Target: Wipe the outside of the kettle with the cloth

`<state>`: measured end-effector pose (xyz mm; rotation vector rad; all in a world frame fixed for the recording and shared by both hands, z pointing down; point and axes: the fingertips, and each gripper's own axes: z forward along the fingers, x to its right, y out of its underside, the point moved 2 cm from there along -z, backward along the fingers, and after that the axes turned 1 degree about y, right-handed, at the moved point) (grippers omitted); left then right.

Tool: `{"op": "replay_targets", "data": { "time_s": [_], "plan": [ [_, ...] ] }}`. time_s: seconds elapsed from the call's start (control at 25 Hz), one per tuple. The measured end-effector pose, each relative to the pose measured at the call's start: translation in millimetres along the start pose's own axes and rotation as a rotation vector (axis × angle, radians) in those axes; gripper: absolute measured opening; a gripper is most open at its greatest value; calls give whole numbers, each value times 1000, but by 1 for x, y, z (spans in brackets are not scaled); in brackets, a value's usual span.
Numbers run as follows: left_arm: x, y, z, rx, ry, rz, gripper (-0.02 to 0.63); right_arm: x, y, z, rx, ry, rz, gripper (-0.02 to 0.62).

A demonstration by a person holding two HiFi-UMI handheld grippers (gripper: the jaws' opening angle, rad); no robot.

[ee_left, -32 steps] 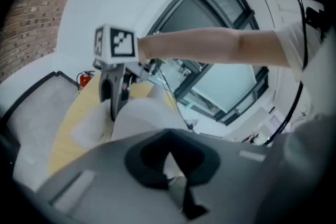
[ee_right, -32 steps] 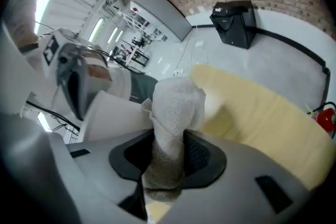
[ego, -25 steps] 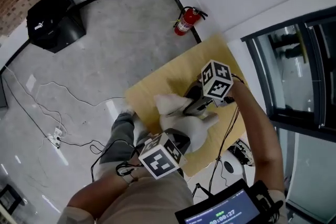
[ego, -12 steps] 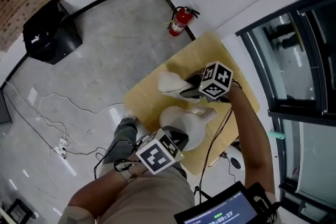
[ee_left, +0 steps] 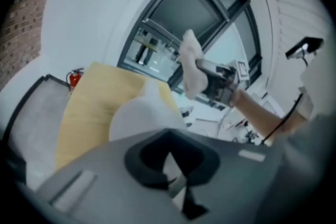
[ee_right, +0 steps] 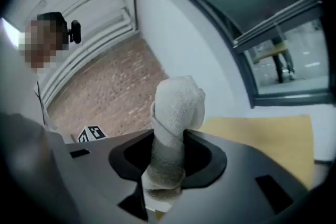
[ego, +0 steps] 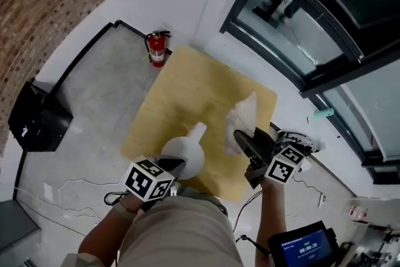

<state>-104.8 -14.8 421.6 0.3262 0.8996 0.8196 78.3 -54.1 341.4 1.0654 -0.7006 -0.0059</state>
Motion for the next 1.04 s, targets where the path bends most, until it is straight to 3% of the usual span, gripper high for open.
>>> {"op": "replay_targets", "data": {
  "time_s": [0.12, 0.24, 0.36, 0.56, 1.04],
  "plan": [
    [7, -11, 5, -4, 5, 73, 0, 9, 42, -55, 111, 142, 118, 146],
    [10, -18, 8, 17, 26, 60, 0, 5, 71, -81, 161, 202, 175, 146],
    [8, -25, 17, 4, 32, 59, 0, 2, 84, -84, 206, 212, 218, 146],
    [9, -25, 31, -88, 5, 135, 0, 0, 95, -72, 211, 197, 227, 146],
    [14, -27, 42, -93, 14, 144, 0, 5, 96, -78, 216, 207, 243, 146]
  ]
}}
